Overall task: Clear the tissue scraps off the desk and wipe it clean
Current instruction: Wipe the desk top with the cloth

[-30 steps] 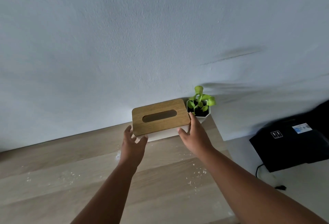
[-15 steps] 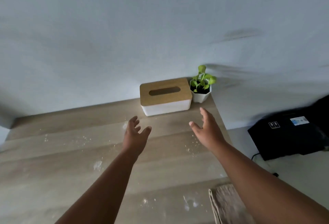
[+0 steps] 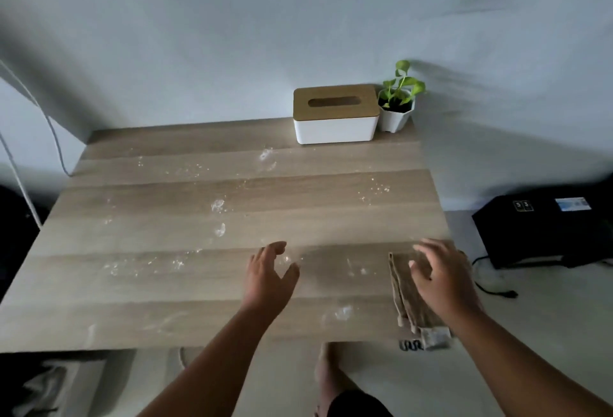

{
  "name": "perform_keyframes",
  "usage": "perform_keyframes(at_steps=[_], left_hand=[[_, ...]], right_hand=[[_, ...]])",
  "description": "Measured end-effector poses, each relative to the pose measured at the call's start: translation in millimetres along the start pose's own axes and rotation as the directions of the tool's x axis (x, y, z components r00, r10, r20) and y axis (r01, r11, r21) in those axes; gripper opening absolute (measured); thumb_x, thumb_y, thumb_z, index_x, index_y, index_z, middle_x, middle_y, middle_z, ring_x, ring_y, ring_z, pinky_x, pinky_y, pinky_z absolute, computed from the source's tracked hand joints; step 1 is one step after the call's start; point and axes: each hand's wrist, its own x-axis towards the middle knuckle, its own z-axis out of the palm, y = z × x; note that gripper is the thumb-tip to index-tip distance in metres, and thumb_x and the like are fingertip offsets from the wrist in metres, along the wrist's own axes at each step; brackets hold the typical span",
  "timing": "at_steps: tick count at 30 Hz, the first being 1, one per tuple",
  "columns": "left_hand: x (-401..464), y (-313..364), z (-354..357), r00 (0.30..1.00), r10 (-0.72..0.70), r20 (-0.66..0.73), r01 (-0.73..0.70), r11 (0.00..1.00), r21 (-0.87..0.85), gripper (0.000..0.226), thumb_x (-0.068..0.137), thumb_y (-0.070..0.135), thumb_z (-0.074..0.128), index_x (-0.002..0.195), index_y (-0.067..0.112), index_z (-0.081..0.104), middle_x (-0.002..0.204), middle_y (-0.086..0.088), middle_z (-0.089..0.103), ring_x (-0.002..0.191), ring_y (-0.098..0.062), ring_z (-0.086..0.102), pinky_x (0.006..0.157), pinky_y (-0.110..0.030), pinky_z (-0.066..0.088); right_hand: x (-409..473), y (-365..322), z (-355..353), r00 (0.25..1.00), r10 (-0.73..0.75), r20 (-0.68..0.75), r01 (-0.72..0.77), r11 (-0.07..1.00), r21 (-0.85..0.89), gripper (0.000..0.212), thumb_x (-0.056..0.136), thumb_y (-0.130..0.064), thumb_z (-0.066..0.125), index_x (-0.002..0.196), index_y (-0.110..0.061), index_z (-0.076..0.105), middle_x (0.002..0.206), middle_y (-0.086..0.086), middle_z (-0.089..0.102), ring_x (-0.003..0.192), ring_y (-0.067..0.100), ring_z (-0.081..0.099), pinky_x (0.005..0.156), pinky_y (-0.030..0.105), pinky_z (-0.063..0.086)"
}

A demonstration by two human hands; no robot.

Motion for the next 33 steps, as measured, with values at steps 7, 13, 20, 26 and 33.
perform_keyframes(at_steps=[7, 13, 20, 26, 33], left_hand=[[-82.0, -21.9, 23.3, 1.0, -0.003, -0.024, 0.009, 0.967, 0.254, 0.064, 0.084, 0.049, 0.067, 0.139, 0.019, 0.056, 0.144, -0.003, 0.053, 0.135, -0.029, 0.043, 0.114, -0.046, 0.037], [-83.0, -23.0, 52.0, 0.995, -0.053, -0.09, 0.082, 0.931, 0.357, 0.082, 0.089, 0.06, 0.048, 0.155, 0.012, 0.04, 0.165, -0.016, 0.029, 0.156, -0.034, 0.015, 0.128, -0.054, 0.01], [-49.4, -5.7, 73.3, 0.927, -0.302, -0.221, 0.367, 0.847, 0.383, 0.087, 0.097, 0.061, 0.032, 0.165, 0.016, 0.0, 0.173, -0.007, -0.005, 0.158, -0.024, -0.015, 0.128, -0.049, -0.011], [-44.8, -5.6, 80.1, 0.908, -0.312, -0.281, 0.406, 0.821, 0.401, 0.087, 0.089, 0.062, 0.03, 0.162, 0.018, 0.011, 0.172, -0.006, 0.003, 0.159, -0.024, -0.007, 0.128, -0.05, -0.006], [-42.6, -2.8, 80.8, 0.911, -0.291, -0.294, 0.397, 0.814, 0.425, 0.087, 0.083, 0.063, 0.033, 0.156, 0.016, 0.023, 0.168, -0.009, 0.013, 0.158, -0.027, -0.002, 0.127, -0.053, -0.002]], right_hand=[[-61.0, 7.4, 3.9, 0.989, -0.069, 0.128, 0.088, 0.984, -0.155, 0.05, 0.091, -0.024, 0.073, 0.137, -0.006, 0.064, 0.156, 0.018, 0.047, 0.148, 0.041, 0.039, 0.12, 0.056, 0.03], [-53.6, 5.9, 3.7, 0.988, -0.023, 0.152, 0.057, 0.972, -0.226, 0.057, 0.085, -0.036, 0.068, 0.136, -0.013, 0.064, 0.154, 0.013, 0.05, 0.141, 0.039, 0.044, 0.118, 0.055, 0.033], [-47.6, 23.4, 19.4, 0.983, -0.114, 0.144, 0.155, 0.937, -0.313, 0.07, 0.086, -0.055, 0.05, 0.147, -0.019, 0.053, 0.16, 0.012, 0.04, 0.144, 0.04, 0.037, 0.119, 0.063, 0.025], [-41.9, 28.9, 34.4, 0.976, -0.146, 0.164, 0.2, 0.901, -0.385, 0.084, 0.093, -0.071, 0.037, 0.162, -0.024, 0.026, 0.172, 0.012, 0.014, 0.159, 0.038, 0.008, 0.122, 0.068, 0.007], [-35.4, 31.9, 47.7, 0.985, -0.121, 0.123, 0.159, 0.915, -0.371, 0.084, 0.095, -0.072, 0.031, 0.164, -0.026, 0.02, 0.173, 0.01, 0.006, 0.159, 0.036, 0.001, 0.12, 0.071, 0.01]])
